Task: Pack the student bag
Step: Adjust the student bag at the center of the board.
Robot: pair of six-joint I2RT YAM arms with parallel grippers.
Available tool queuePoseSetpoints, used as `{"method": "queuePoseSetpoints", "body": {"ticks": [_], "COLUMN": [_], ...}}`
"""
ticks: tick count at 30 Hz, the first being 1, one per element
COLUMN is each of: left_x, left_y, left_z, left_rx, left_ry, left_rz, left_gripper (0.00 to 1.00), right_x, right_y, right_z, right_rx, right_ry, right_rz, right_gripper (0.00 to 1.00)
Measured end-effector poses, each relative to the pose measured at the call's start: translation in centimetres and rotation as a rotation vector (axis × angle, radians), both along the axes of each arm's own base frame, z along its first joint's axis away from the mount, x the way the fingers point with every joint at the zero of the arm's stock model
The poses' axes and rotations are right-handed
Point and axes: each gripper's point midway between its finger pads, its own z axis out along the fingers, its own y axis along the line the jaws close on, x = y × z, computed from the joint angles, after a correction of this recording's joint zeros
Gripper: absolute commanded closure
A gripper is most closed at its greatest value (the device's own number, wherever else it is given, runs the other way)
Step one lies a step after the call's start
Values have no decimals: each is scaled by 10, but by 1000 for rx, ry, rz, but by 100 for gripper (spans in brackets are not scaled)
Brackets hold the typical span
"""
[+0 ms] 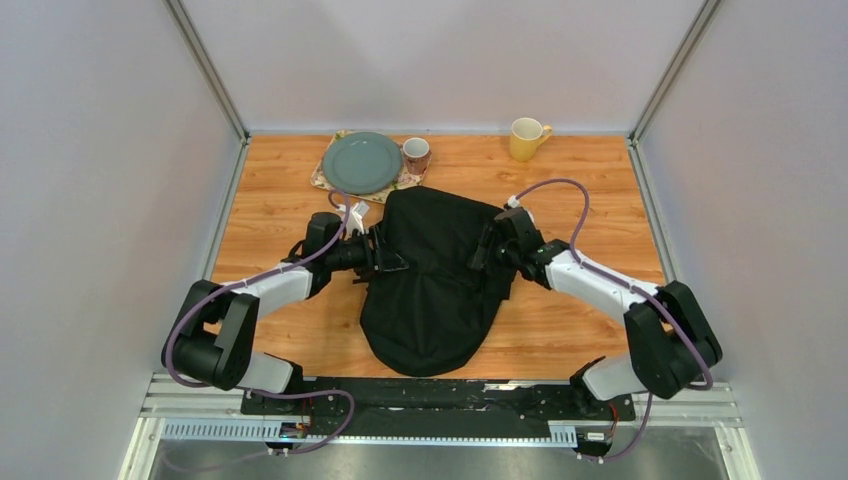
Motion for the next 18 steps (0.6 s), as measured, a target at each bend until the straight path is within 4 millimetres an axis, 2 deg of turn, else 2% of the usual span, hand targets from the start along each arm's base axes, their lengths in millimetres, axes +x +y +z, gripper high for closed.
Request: {"method": "queuePoseSetpoints", "body": {"ticks": [4, 6, 9, 14, 18], "left_x": [-8, -17, -22, -12, -6], "left_y": [2, 4, 5, -1, -2], "left_z": [-9, -17, -21, -8, 0], "left_rx": [-6, -5, -7, -19, -11], "left_ry": [15, 39, 59, 48, 21], "left_rz": [6, 4, 2, -17, -19], "left_gripper": [43, 34, 29, 26, 25], "right_x": [26, 37, 45, 50, 56], "right_y": [-3, -7, -13, -25, -44], "right_z": [2, 4, 8, 8, 14], "right_rx": [-6, -4, -12, -28, -15], "right_ry": [17, 19, 9, 6, 27], "right_rz": [-13, -23, -25, -10, -19], "right_gripper": [42, 41, 40, 40, 40]}}
